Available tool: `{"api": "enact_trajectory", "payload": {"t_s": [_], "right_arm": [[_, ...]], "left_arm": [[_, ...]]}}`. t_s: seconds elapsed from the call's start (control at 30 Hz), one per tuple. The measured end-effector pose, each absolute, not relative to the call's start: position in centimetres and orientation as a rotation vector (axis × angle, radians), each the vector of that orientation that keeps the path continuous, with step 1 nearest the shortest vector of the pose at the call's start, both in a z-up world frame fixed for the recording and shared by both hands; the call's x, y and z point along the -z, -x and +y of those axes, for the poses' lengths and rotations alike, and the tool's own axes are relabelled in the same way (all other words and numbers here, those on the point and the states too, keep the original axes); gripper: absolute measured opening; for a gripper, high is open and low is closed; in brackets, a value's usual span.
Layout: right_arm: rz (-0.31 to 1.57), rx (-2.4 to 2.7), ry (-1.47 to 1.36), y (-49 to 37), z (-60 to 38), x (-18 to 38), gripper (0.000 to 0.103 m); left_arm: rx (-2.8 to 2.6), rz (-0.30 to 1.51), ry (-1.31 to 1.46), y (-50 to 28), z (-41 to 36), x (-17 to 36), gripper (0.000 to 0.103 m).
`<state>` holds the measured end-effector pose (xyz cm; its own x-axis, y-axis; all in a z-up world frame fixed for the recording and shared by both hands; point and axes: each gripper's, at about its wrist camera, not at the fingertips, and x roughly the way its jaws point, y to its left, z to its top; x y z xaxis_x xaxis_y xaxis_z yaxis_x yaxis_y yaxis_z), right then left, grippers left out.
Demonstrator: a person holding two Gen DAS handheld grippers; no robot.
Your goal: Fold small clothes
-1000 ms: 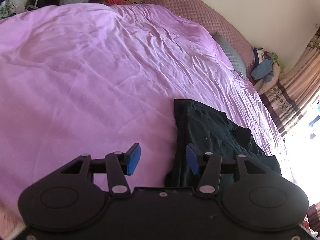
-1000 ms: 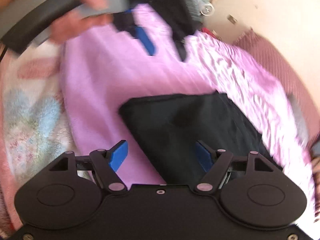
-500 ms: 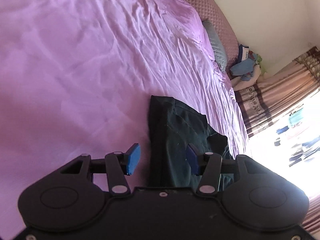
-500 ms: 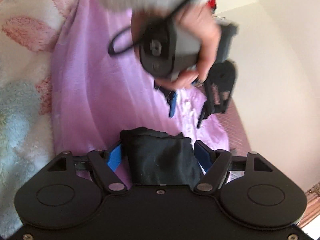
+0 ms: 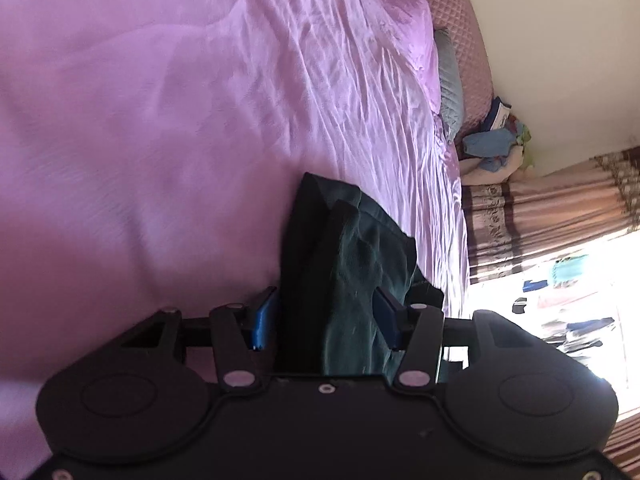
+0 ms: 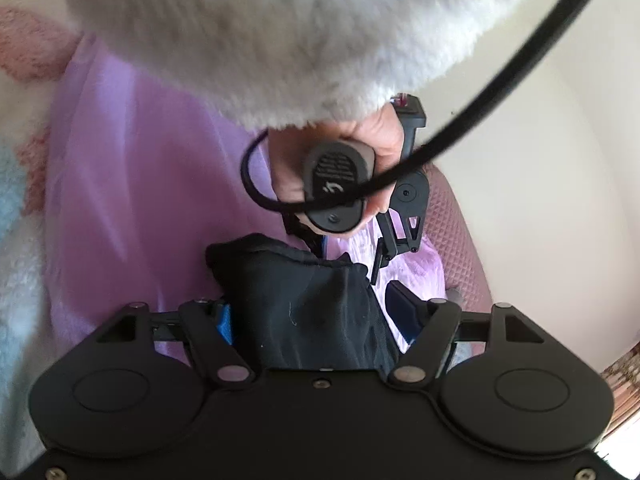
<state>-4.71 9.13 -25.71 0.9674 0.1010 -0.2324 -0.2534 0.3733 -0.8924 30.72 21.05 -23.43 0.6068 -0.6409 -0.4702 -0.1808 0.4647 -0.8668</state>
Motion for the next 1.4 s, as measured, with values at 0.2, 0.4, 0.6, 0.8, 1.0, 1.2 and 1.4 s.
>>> {"api": "enact_trajectory", "payload": {"t_s": [0.2,0.4,0.6,0.8,1.0,1.2,1.4], "right_arm": [[0.173,-0.239,1.164,4.4,8.9,25.6,0.03],[0.244,-0.3,1.096,5.3,9.0,24.3,0.007],[0.279,-0.318,0.987,4.6,8.0,22.0,0.006],[0.294,-0.297,0.859,4.2,5.9,19.0,0.004],[0.295,-0.259,0.702,4.4,3.0,15.5,0.003],[0.276,-0.187,0.621,5.3,-0.8,13.3,0.003],[0.261,-0.094,0.528,7.1,-5.9,11.9,0.003]], "left_arm": [[0.337,0.937,1.107,-34.0,20.1,24.3,0.054],[0.31,0.895,1.136,-34.9,19.8,24.2,0.009],[0.285,0.882,1.186,-34.3,19.8,24.0,0.009],[0.291,0.862,1.157,-34.2,18.7,20.6,0.009],[0.297,0.853,1.113,-34.2,16.1,16.5,0.008],[0.298,0.877,1.065,-34.8,10.7,12.3,0.008],[0.334,0.901,0.949,-35.9,2.7,8.5,0.008]]}}
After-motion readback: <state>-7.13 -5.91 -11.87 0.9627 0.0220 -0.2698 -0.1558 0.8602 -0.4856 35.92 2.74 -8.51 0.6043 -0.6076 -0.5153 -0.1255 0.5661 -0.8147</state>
